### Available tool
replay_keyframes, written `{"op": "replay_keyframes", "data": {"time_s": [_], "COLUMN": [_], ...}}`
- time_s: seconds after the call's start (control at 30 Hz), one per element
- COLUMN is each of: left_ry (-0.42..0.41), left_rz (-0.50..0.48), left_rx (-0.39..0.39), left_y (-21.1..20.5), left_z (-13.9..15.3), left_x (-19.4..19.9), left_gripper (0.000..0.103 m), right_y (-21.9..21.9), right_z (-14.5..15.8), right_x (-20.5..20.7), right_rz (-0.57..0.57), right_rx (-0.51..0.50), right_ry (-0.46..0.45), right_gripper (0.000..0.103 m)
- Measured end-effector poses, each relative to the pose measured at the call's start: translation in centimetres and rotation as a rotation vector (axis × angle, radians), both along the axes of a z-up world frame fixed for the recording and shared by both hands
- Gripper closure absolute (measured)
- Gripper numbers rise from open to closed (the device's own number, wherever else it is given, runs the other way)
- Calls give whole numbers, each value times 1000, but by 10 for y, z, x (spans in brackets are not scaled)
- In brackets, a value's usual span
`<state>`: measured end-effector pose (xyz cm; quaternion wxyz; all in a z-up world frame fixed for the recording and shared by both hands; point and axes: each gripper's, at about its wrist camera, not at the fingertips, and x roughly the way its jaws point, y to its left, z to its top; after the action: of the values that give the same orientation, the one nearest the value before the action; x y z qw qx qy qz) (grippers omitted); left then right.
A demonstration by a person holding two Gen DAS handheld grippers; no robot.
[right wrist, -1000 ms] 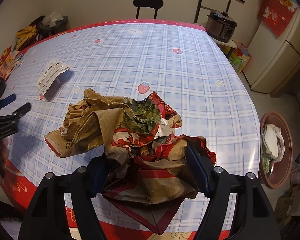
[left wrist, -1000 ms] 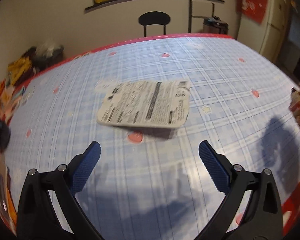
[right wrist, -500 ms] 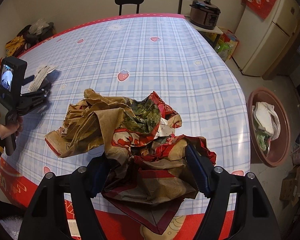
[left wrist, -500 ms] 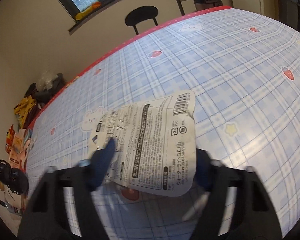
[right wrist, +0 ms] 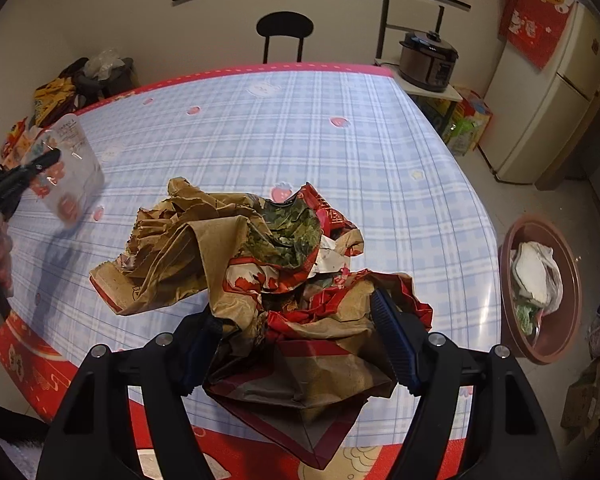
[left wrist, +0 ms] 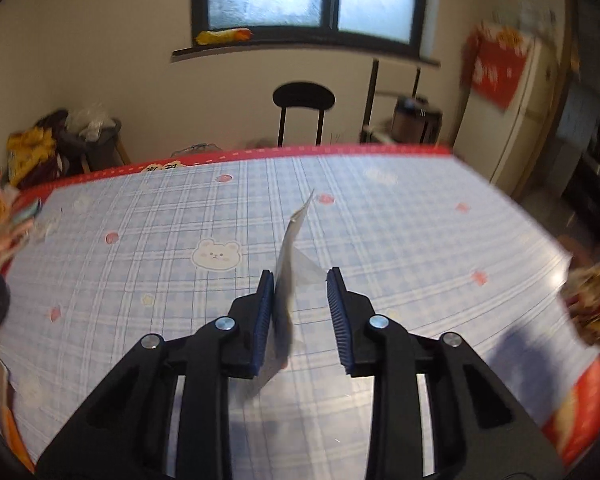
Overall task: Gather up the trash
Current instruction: 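Lift the card package with the left tool while the right tool lifts the paper bag, then carry the paper bag over the bin and open the right tool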
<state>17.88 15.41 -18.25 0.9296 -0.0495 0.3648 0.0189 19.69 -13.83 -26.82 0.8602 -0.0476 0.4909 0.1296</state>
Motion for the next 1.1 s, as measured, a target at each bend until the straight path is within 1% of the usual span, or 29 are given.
{"op": "replay_keyframes", "data": {"time_s": [0.1,0.17,0.2,0.33,0.4,0.5,0.63,0.83,0.93,1.1], "left_ry": [-49,-72,-80,-70,-60,-46,-41,-45,-51,-64], "left_rz": [17,27,27,38,45,39,3,-61,-86,-108], "left_rx": [-76,-94,-108,-137,-147,-141,-129,-119,-120,-123], "left_y": [10,10,10,-2,-8,-19,-40,-82,-103,-137], "left_z": [23,33,37,39,38,38,41,49,54,60], "left_x": [-27,-42,-51,-73,-80,-86,-87,-79,-72,-62], "left_gripper": [75,75,75,75,75,75,75,75,75,75], "right_y": [4,5,5,3,1,-6,-20,-61,-92,-165], "right_z": [4,6,7,7,8,7,4,-2,-6,-9], "right_x": [-1,-2,-2,-3,-5,-6,-8,-11,-12,-10], "right_rz": [25,35,39,51,54,51,38,-25,-79,-195], "right_rx": [14,28,33,56,63,82,100,128,134,115], "right_ry": [-19,-27,-30,-32,-29,-32,-27,-23,-26,-40], "right_gripper": [32,32,32,32,32,32,32,32,32,32]}}
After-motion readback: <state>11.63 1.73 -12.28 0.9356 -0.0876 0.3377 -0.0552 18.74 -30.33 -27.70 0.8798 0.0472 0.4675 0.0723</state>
